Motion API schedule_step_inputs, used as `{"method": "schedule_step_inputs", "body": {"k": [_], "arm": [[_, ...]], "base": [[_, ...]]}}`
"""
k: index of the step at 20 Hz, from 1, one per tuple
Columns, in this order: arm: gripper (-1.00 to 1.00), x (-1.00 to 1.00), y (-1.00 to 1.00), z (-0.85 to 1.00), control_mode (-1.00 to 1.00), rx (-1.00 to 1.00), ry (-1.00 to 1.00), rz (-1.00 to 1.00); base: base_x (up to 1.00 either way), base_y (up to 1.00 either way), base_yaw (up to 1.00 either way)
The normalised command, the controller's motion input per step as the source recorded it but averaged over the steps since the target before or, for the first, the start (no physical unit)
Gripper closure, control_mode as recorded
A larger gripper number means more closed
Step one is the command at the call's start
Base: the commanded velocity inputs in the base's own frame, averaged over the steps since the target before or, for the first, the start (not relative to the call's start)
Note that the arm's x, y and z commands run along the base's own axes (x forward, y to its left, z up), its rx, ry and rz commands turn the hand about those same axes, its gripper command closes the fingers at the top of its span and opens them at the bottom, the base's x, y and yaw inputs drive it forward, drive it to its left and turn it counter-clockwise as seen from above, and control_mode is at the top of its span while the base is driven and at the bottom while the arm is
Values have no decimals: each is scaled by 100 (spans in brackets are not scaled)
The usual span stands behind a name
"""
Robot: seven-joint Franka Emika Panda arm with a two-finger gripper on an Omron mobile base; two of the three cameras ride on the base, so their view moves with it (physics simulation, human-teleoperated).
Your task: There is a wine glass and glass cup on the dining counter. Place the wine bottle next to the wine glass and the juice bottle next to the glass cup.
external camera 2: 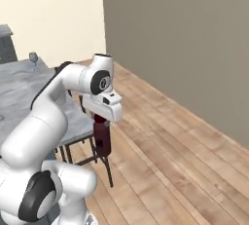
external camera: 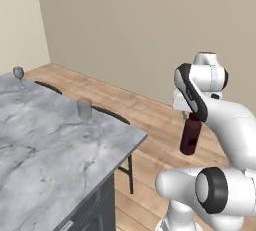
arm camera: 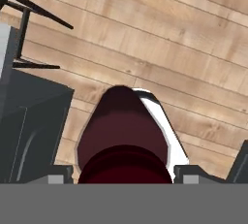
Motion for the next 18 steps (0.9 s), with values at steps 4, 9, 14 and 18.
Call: {"method": "schedule_step_inputs", "body": {"k": [4,9,14,18], "arm": [[100,0,0,0,100,0,0,0],[100,0,0,0,100,0,0,0],[100,0,0,0,100,0,0,0],[100,0,0,0,100,0,0,0]], "base": [[61,-18,39],[56,-14,39],[48,-4,39],[48,-10,32]]}}
